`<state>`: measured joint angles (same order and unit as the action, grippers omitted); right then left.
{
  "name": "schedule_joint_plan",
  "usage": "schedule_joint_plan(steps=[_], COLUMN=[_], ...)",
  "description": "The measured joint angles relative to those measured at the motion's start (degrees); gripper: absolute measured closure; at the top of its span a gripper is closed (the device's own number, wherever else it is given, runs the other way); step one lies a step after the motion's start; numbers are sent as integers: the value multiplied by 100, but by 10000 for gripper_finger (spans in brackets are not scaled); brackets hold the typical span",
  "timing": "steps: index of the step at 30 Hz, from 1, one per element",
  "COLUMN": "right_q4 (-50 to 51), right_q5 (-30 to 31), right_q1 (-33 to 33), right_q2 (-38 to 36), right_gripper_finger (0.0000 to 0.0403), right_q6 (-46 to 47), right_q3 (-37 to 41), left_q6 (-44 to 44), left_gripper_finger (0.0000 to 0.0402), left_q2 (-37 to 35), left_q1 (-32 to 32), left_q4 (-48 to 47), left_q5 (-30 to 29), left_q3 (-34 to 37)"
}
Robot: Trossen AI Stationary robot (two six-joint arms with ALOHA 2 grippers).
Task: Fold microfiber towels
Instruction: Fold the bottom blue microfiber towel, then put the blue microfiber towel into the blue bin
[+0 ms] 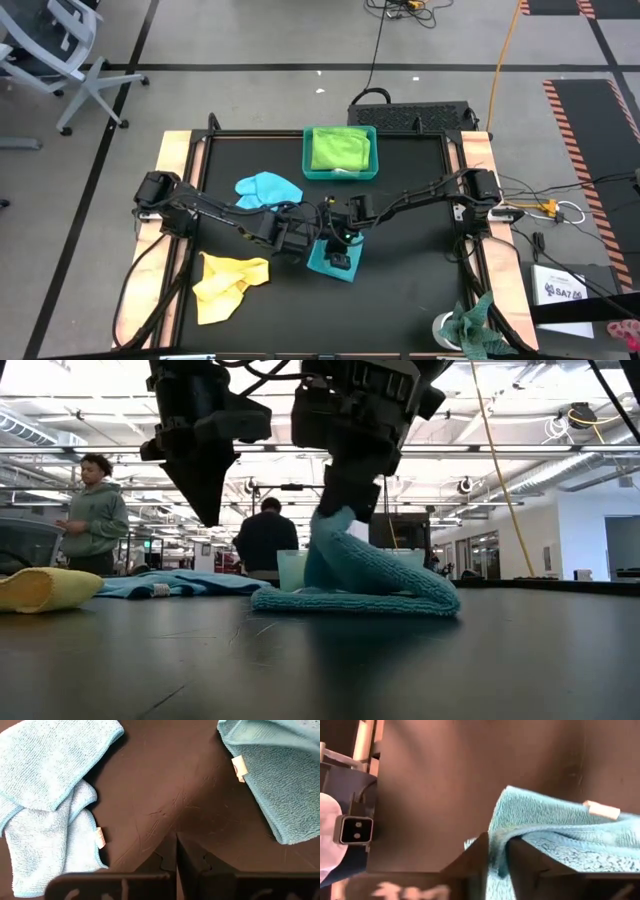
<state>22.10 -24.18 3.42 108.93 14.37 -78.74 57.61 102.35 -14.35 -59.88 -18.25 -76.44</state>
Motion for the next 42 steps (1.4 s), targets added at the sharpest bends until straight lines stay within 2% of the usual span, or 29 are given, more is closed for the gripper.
schedule_joint_plan(steps=[8,14,18,22,28,33,38,42], right_q4=[-392,-34,776,1862,3145,2850,2083,917], right_q5=[85,728,1255,1910,2581,2600,2529,2212], right_q1=[-1,-177,-290,-341,-337,-271,-176,-139], right_q2=[94,-199,-723,-1345,-2070,-2431,-2524,-2608], right_gripper_finger=[252,232,245,275,342,397,399,401], right_q6=[212,-61,-78,-3,750,896,1349,1951], right_q3=[0,4,4,4,4,389,1253,2091], left_q6=[0,-116,-830,-1605,-1950,-2170,-2147,-2148], left_gripper_finger=[398,396,395,392,395,398,399,396], left_q2=[2,2,2,55,264,523,755,892], left_q1=[0,7,7,83,304,412,457,499], left_q4=[-4,374,1549,2710,2933,3613,3773,3788], left_q5=[21,24,18,30,344,793,840,750], left_q3=[0,0,0,-2,52,316,353,367])
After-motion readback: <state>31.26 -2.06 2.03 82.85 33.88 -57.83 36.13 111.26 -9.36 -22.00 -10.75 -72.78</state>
